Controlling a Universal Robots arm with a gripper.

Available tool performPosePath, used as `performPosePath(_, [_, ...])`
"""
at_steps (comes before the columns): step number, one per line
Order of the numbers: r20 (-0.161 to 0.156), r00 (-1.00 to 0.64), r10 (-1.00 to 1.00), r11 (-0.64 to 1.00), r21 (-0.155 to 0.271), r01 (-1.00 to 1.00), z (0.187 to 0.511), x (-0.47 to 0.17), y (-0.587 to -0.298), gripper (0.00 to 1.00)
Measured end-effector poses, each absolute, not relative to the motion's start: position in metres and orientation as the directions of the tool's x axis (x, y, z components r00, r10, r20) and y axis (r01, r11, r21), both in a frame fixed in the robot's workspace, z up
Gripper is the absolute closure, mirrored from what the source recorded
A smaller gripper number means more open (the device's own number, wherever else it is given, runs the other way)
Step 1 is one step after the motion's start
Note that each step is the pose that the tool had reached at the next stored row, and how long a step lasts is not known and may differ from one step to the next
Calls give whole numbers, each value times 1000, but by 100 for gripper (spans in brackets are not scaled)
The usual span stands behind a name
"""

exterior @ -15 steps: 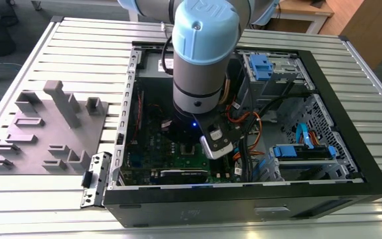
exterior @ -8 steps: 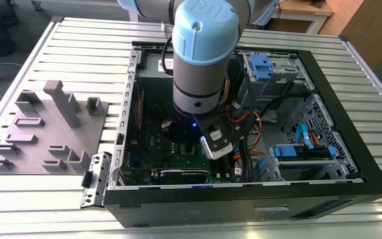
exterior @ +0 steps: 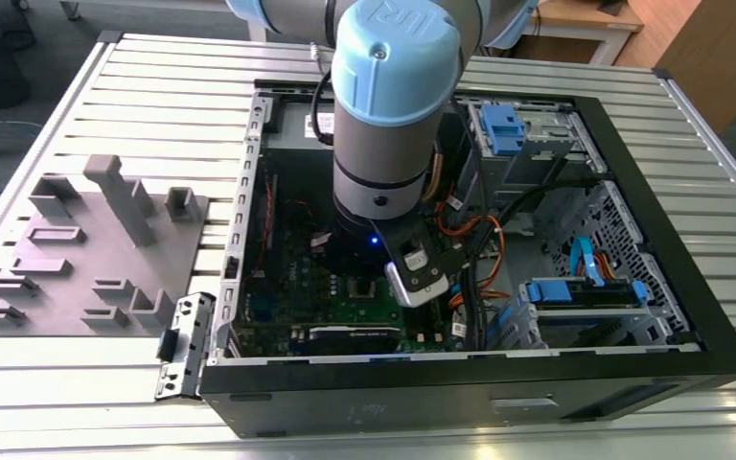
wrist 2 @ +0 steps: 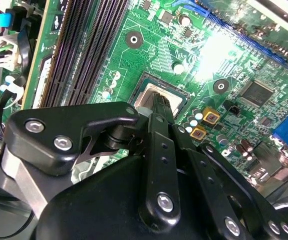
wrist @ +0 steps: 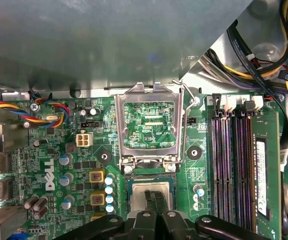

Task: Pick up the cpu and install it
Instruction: 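Place the cpu into insertion slot, then close the cpu cover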

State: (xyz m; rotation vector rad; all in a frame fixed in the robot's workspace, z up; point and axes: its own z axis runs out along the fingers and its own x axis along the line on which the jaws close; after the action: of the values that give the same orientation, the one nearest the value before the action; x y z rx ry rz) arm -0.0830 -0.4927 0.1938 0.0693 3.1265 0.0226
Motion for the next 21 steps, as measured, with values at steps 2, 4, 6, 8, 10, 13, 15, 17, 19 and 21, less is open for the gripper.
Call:
performPosePath(2, [-14, -999, 44, 999, 15, 44, 196, -83, -493, 89])
performPosePath(4, [-14, -999, 45, 999, 14, 44, 199, -83, -493, 89])
performPosePath(6, [-14, -999, 45, 999, 14, 45, 202, -83, -493, 89])
performPosePath(8, [-14, -999, 47, 999, 14, 46, 207, -83, -493, 89])
performPosePath(10, [-14, -999, 49, 999, 14, 49, 212, -83, -493, 89])
performPosePath(13, [-14, -999, 52, 999, 14, 52, 218, -83, -493, 89])
performPosePath(15, [-14, -998, 54, 998, 14, 53, 222, -83, -493, 89])
performPosePath(17, [-14, -998, 54, 998, 14, 54, 223, -83, -493, 89])
performPosePath(19, [-14, -998, 54, 998, 15, 54, 223, -83, -493, 89])
performPosePath(21, [-14, -998, 54, 998, 14, 54, 225, -83, -493, 89])
